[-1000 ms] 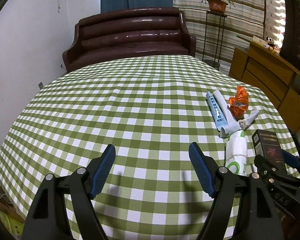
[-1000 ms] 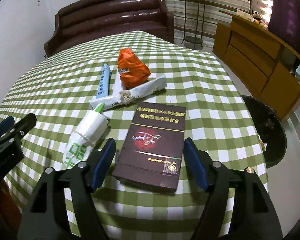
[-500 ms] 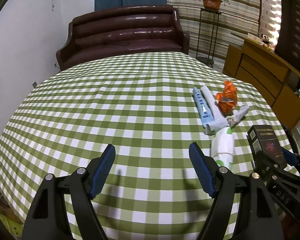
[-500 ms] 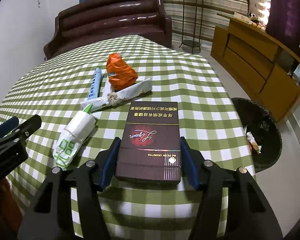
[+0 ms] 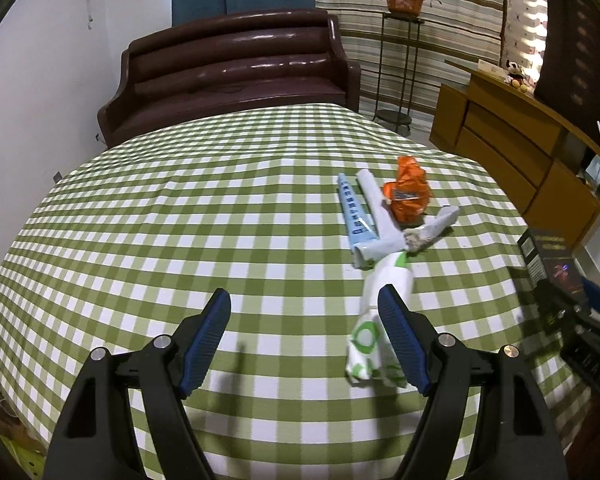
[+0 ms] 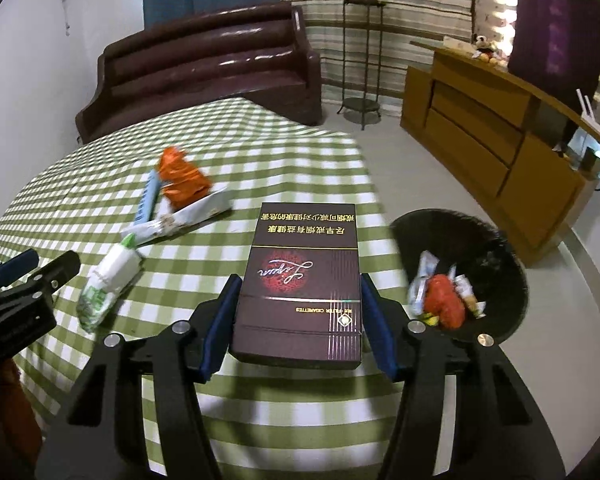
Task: Collect trash
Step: 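Grasp the white-and-green plastic bag with the left tool while the right tool holds the box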
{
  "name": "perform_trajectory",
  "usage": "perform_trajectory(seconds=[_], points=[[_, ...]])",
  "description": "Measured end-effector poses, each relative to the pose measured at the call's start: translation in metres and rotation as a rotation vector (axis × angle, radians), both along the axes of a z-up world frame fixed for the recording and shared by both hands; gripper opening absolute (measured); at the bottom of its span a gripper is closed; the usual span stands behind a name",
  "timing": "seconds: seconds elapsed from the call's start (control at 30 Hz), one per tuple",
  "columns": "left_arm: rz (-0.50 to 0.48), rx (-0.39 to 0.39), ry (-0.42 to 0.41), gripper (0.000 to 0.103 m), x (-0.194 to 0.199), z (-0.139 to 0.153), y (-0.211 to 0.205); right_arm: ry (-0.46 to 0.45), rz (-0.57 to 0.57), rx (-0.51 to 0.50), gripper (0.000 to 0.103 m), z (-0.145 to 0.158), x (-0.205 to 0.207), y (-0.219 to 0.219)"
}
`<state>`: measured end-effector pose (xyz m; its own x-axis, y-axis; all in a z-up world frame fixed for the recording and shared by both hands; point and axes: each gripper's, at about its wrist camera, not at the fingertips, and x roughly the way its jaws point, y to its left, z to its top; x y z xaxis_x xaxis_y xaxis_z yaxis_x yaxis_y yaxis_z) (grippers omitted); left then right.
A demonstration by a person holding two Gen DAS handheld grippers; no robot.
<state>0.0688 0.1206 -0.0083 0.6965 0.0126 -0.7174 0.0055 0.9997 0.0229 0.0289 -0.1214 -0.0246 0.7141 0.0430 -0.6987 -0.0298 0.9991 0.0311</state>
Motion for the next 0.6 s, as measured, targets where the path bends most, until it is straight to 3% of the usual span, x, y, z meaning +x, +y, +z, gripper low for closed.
perform_trajectory(seconds=[0.43, 0.6], points=[[-0.053, 0.03, 0.028, 0.074, 0.004, -0.012, -0.035, -0.014, -0.057, 0.004, 0.056, 0.001, -0.004, -0.049], [-0.066, 0.058, 0.042, 0.05, 0.006, -0.021, -0.042, -0.008, -0.061, 0.009, 0.056, -0.003, -0.004, -0.055]])
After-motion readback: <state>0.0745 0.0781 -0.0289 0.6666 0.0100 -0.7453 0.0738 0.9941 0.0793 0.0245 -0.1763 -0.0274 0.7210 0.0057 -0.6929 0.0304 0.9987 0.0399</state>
